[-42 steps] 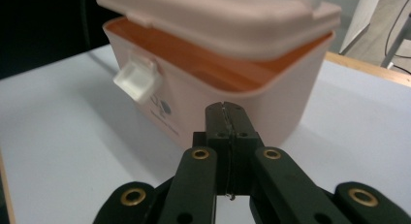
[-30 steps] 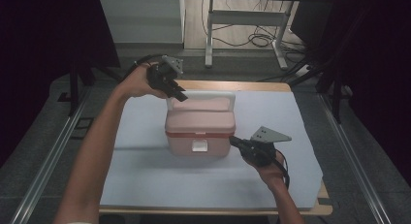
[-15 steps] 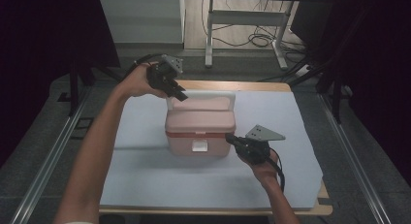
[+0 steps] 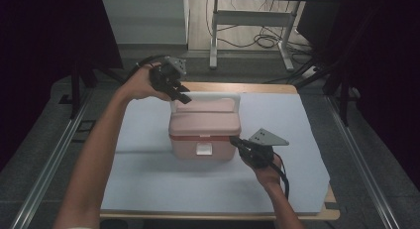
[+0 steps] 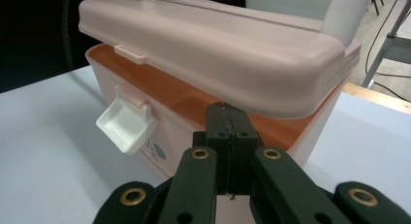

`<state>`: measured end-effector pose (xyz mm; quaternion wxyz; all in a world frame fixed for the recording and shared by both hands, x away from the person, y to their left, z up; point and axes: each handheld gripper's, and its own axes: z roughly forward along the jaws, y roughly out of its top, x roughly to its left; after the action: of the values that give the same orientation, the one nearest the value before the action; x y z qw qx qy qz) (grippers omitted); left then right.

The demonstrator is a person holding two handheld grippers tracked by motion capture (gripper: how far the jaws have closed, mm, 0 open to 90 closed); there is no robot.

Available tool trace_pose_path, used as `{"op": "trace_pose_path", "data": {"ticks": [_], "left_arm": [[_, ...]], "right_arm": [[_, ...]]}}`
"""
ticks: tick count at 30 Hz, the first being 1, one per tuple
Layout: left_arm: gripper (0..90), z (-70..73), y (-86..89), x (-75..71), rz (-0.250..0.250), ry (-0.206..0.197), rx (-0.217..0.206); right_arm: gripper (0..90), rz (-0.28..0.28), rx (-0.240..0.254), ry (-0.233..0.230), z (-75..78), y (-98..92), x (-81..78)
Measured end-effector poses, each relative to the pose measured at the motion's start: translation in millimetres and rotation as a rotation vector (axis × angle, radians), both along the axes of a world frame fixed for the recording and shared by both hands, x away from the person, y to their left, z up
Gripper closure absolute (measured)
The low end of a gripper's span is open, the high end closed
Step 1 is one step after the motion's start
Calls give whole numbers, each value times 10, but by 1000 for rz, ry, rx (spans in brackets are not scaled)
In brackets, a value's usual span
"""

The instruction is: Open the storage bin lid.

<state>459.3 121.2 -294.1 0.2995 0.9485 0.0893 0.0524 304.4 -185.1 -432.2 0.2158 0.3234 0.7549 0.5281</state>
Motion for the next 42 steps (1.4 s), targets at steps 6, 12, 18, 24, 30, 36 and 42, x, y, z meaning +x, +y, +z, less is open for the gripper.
{"op": "trace_pose_path", "data": {"ticks": [6,12,18,24,30,36,42], "left_arm": [[465,36,116,-20,38,-28,-30],[419,57,284,-59,82,-37,-55],[434,3,458,-116,120,-14,-75],[436,-47,617,-210,158,-11,-119],[460,-137,752,-318,189,-9,-152],[499,-266,868,-424,214,-7,-161],[580,-361,939,-516,231,-4,-172]], "right_arm": [[898,-1,2,-1,-2,1,1],[898,-3,1,-6,3,1,1],[898,-1,5,-5,5,-8,0],[898,-2,4,-6,8,-7,-1],[898,-5,2,-3,8,-14,3],[898,-9,2,0,8,-15,3],[898,-10,4,2,3,-14,9]]}}
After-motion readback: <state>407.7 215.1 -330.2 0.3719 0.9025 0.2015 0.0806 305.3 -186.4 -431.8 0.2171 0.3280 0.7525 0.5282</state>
